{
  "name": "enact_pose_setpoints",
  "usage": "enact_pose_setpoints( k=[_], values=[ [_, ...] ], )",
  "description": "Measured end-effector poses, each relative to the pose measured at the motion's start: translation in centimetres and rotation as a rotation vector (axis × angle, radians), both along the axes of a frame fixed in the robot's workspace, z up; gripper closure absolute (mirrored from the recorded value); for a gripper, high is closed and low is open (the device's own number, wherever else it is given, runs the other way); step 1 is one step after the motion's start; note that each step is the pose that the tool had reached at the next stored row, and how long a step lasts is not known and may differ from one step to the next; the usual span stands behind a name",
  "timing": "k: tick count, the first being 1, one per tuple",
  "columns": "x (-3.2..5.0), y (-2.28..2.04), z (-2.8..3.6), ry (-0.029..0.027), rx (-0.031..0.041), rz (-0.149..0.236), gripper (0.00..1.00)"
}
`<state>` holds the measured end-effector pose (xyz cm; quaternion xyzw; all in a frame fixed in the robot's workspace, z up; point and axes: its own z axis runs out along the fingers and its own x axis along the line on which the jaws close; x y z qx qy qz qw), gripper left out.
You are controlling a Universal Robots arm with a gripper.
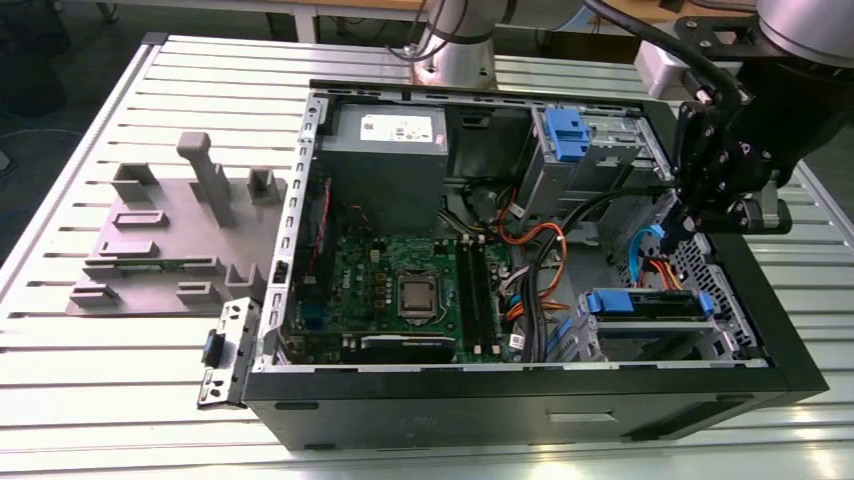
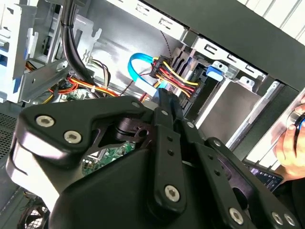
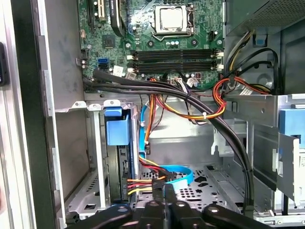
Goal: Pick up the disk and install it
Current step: 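Insert the second disk wire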
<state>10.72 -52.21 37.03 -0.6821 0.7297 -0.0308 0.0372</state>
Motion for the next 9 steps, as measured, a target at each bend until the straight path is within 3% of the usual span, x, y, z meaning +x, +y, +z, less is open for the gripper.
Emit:
enact_pose_setpoints(
  k=[1, 5, 7, 9],
  values=[
    [0.06, 0.00, -0.06, 0.0026, -0.0011, 0.000, 0.82],
    [0.13, 0.02, -0.19, 0.0082, -0.0181, 0.000, 0.82],
    [0.14, 0.01, -0.20, 0.0087, -0.0353, 0.000, 0.82],
    [0.14, 0.01, -0.21, 0.0092, -0.0622, 0.000, 0.82]
  ],
)
